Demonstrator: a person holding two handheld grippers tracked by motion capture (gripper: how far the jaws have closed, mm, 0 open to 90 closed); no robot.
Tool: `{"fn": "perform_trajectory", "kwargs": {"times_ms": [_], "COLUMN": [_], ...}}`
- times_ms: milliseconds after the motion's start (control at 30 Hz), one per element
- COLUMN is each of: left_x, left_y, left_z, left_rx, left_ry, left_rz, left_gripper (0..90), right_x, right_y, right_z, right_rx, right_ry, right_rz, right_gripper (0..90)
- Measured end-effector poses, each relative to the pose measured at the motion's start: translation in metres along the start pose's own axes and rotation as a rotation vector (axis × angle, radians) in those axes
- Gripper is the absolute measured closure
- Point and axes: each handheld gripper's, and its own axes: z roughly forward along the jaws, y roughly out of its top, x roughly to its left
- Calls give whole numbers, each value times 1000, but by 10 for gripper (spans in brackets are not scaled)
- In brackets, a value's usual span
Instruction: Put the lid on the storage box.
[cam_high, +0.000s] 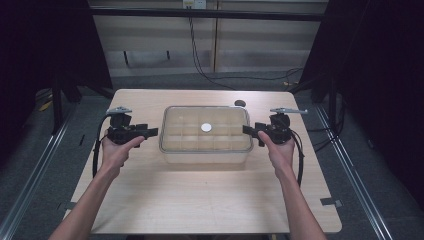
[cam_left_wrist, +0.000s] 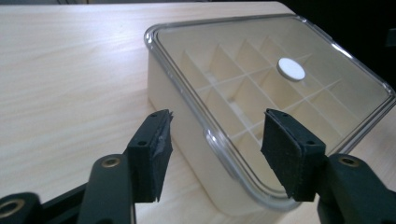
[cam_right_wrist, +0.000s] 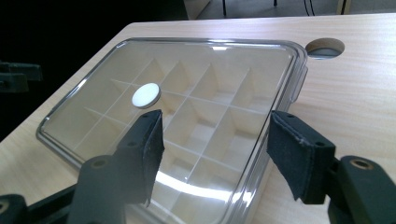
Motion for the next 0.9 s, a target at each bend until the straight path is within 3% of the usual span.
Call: {"fn": "perform_trajectory", "kwargs": {"times_ms": [200,267,333,367,433,633,800,900], "left_x": [-8,-11,-13,-14,-16,-23,-26,-31], "left_y": [-16,-22,-28,-32,-37,-55,-70,-78], "left_z": [-19,-26,-30,-32,-34,-44,-48,-50], "left_rx": [-13,-38,-44,-51,-36,-20,-15,5], "left_ry": [-20,21,-5,1,-17,-3,3,15], "left_rz": [55,70,58,64,80,109,89,116], "left_gripper": [459,458,466,469,465,441,407,397], "right_x": [7,9,10,10,13,18,22,24], "right_y": [-15,-21,-25,-26,-30,-47,-63,-74], "right_z": [-19,-26,-32,-34,-41,-63,-75,-81], "right_rx": [-5,-9,-19,-17,-20,-58,-67,-74], "right_ry": [1,19,45,46,43,39,39,42], "right_rz": [-28,-22,-3,-7,-9,-24,-24,-21], "right_gripper": [369,374,394,409,412,418,402,393]}}
